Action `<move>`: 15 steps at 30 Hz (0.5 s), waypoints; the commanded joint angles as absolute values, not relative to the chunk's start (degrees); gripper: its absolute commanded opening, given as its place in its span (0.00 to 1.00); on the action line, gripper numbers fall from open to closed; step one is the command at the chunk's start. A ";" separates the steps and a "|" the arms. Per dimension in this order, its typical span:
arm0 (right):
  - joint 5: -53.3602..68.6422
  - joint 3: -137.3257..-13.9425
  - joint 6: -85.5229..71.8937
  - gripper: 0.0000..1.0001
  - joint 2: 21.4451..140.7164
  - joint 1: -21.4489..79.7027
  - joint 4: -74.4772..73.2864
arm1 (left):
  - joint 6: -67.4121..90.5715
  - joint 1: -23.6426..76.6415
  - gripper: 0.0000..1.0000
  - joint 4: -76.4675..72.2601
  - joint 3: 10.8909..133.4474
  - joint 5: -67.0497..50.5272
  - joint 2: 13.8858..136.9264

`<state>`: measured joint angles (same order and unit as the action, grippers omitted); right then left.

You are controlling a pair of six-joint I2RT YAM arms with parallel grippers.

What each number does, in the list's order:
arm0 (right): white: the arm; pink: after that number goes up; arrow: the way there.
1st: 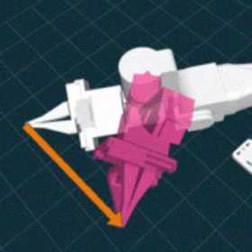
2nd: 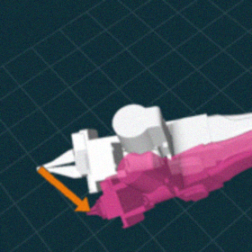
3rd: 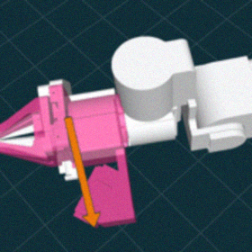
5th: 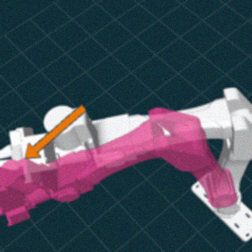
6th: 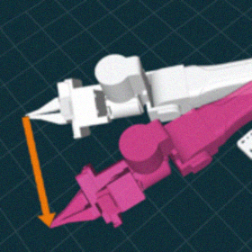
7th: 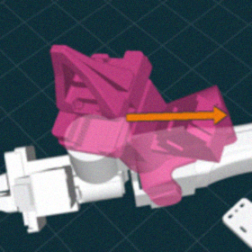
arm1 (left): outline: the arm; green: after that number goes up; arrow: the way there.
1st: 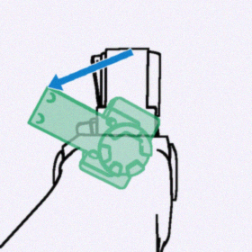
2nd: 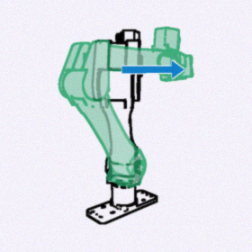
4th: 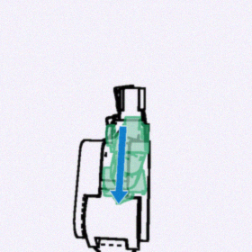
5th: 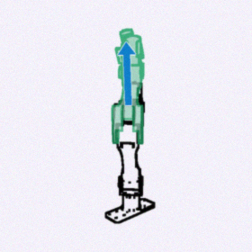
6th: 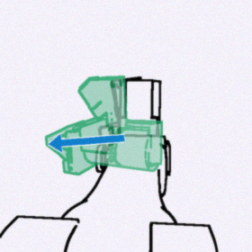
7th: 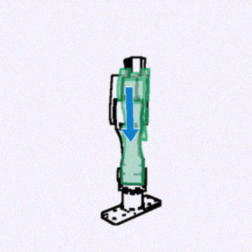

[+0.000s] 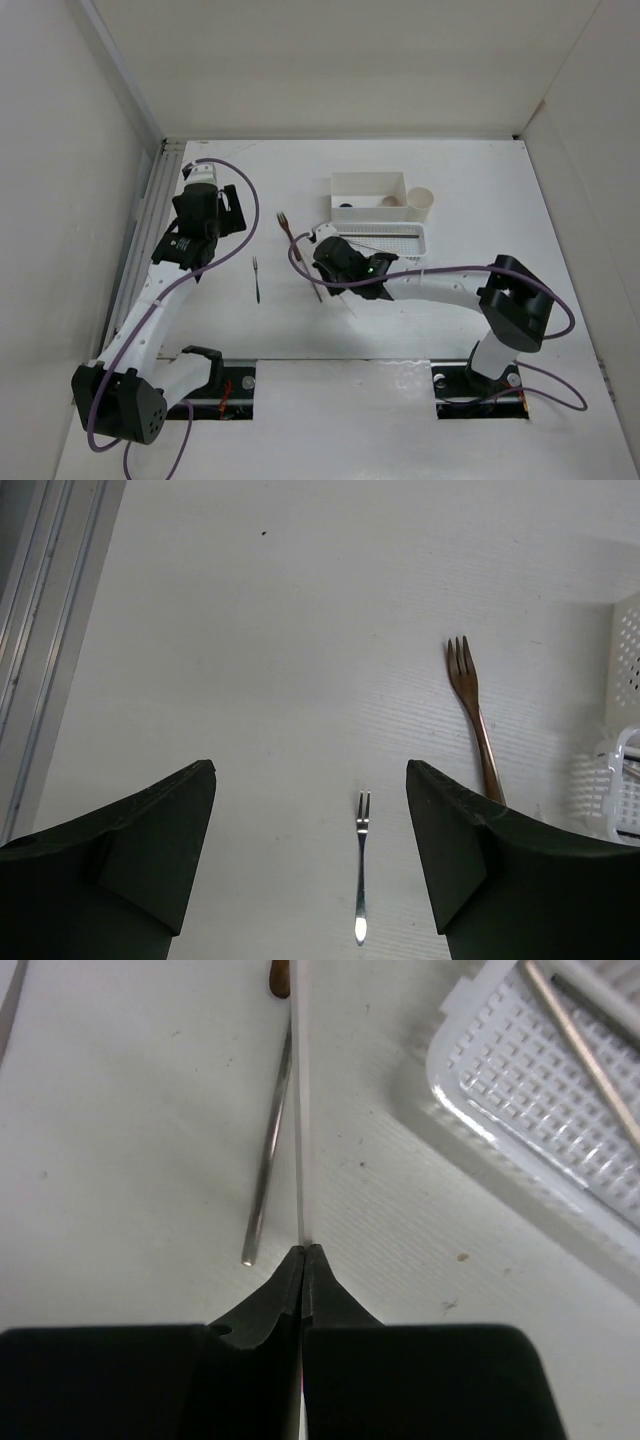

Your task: Sort the eating utensils into containers

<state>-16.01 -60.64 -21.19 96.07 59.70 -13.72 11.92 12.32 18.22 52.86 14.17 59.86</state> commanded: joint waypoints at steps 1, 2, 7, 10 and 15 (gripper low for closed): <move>-16.79 -64.33 -9.01 0.00 91.59 60.21 -14.76 | 12.66 12.57 0.74 16.44 52.47 14.50 58.89; -15.39 -65.64 -0.09 0.00 91.06 60.21 -16.16 | 12.66 12.57 0.74 16.44 52.47 14.50 58.89; -9.40 -72.16 25.62 0.00 90.01 53.98 -29.70 | 12.66 11.52 0.74 16.44 51.94 11.26 59.50; -6.61 -72.16 38.03 0.00 87.54 48.64 -30.84 | 12.13 10.38 0.73 16.44 51.94 7.23 60.64; 6.75 -75.50 40.96 0.00 88.94 39.38 -33.83 | 12.13 8.01 0.68 17.58 54.75 1.85 64.42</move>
<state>-2.72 -72.10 33.04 88.77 42.44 -30.13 11.90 9.43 18.24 52.80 6.57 63.26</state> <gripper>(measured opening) 0.009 0.687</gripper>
